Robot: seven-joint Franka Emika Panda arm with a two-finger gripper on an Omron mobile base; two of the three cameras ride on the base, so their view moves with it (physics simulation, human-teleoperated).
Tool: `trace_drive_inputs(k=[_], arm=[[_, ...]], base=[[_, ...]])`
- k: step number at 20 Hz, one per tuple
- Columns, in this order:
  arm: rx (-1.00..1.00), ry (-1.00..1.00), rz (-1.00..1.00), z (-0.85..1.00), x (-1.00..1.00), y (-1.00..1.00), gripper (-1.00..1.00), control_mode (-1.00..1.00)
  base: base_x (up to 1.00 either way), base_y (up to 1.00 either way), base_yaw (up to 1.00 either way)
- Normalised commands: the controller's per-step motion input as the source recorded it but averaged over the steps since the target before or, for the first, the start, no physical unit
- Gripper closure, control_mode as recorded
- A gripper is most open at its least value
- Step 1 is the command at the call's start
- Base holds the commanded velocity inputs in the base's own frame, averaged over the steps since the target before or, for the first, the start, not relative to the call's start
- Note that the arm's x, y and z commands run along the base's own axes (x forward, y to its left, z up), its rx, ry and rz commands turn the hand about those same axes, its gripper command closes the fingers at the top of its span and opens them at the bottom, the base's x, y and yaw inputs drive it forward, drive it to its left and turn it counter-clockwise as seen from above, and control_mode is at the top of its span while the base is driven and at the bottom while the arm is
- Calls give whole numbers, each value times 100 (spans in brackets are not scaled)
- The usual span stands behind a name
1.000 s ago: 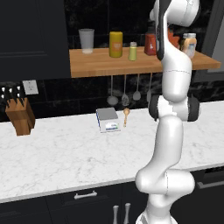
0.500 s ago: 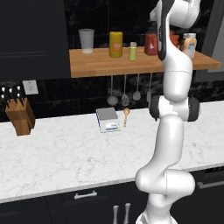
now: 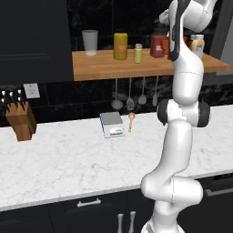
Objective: Put the shaker and condiment bottle from the counter next to their counterparts in the cabinet.
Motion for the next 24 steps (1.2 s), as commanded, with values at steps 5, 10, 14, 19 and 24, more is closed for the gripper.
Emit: trace_drive_inputs(k=[5, 10, 14, 19, 24], arm=[[0, 12, 3, 11, -1, -17, -100, -100], [1, 13, 0, 27, -4, -20, -100, -100], [1, 11, 0, 41, -12, -19, -100, -100], [4, 8, 0, 58, -23, -17, -100, -100], [5, 9, 0, 55, -33, -12, -100, -100]], base=[[0, 0, 0], [0, 0, 0], [0, 0, 0], [0, 0, 0], [0, 0, 0]])
